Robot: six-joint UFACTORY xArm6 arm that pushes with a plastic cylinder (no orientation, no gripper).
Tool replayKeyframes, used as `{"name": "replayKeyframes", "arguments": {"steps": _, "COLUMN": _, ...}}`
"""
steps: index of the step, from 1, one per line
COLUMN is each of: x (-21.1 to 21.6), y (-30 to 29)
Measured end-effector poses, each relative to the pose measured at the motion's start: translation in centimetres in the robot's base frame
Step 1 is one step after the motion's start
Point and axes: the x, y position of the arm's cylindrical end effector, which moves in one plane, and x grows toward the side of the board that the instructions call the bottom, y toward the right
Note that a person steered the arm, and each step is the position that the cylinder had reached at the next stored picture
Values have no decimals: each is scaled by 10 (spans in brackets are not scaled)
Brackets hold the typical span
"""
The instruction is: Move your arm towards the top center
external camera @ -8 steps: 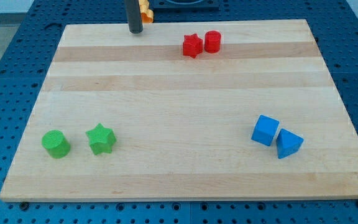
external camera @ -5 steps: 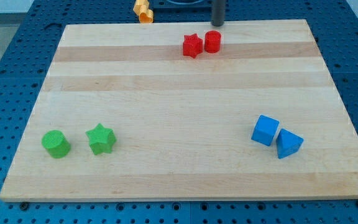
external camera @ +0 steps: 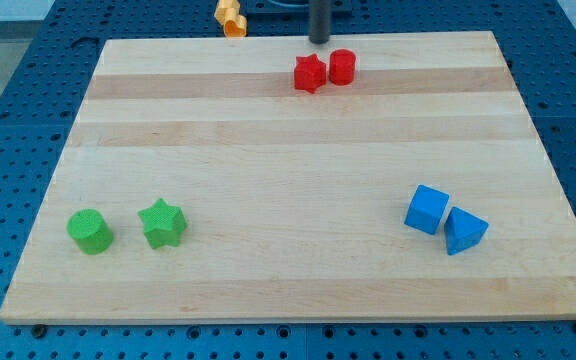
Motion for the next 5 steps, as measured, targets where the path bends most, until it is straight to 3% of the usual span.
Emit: {"name": "replayKeyframes", "arguments": {"steps": 5, "x": 0, "y": -16}}
